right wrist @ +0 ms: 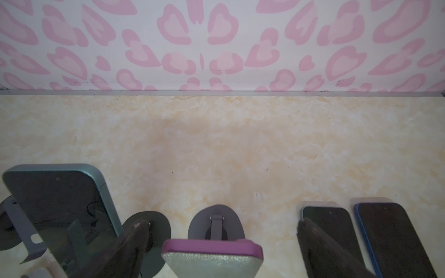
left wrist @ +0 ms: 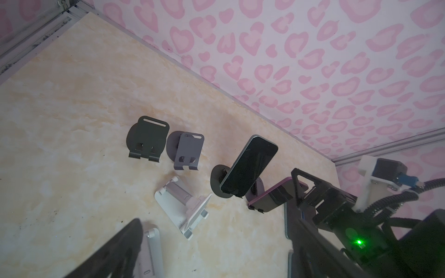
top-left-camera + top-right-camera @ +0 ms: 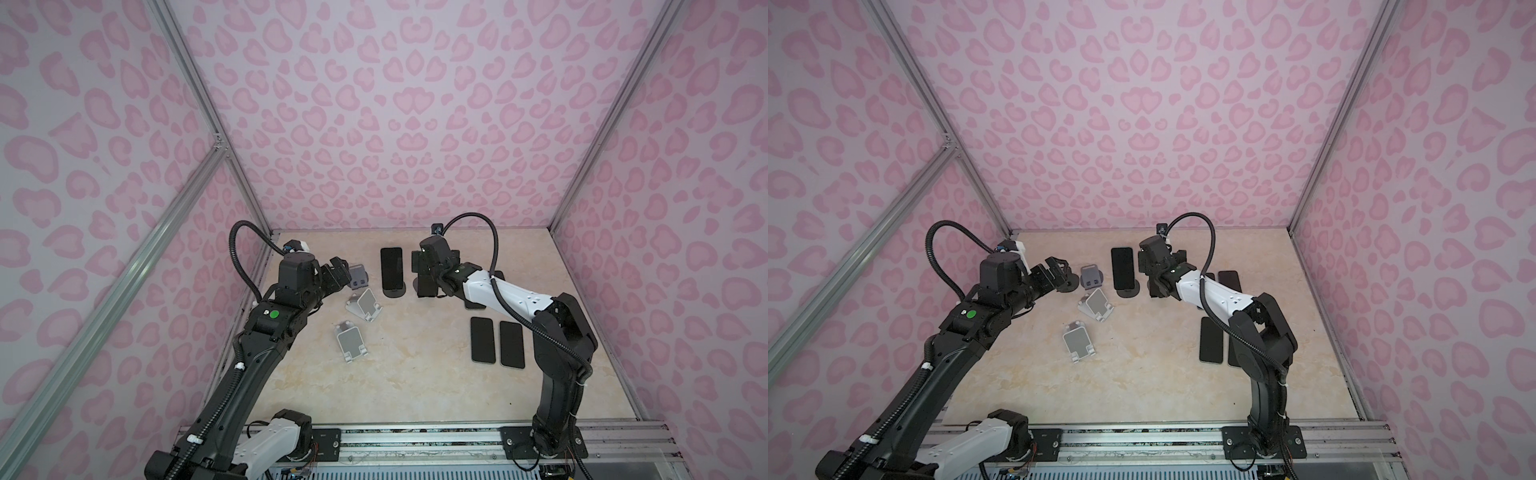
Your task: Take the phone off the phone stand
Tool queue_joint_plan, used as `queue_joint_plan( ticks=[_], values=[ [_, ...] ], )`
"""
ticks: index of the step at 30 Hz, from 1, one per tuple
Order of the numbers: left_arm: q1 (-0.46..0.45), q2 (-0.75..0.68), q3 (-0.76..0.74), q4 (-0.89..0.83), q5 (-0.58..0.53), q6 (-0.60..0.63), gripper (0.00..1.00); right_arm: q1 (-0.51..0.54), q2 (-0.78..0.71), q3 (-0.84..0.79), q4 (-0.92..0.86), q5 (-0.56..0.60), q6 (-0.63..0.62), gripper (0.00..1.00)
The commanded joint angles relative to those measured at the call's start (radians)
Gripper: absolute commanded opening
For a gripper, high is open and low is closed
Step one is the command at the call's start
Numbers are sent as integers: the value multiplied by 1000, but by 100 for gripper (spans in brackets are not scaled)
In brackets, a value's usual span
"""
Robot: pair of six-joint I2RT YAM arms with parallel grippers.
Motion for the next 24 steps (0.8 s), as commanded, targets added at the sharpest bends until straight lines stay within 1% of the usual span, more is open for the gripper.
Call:
queue_joint_plan(
  ticks=[1, 4, 9, 21, 22, 24],
  values=[
    [3, -5, 1, 38, -4, 0, 99, -2, 26, 5, 1, 5, 8, 99],
    [4, 3, 1, 39, 9, -2, 99, -7, 42, 39, 14, -17, 23, 99],
    [8, 6, 2, 38, 15, -5, 98, -7, 64, 45, 16, -10, 42, 99],
    [22, 7, -3, 44, 36, -11, 98, -7, 51, 22, 46, 24, 59, 99],
    [22, 6, -3, 45, 37, -11, 98, -8, 51, -14, 57, 22, 62, 99],
    [23, 4, -5, 46, 34, -11, 98, -7, 52, -23, 62, 33, 68, 99]
  ],
)
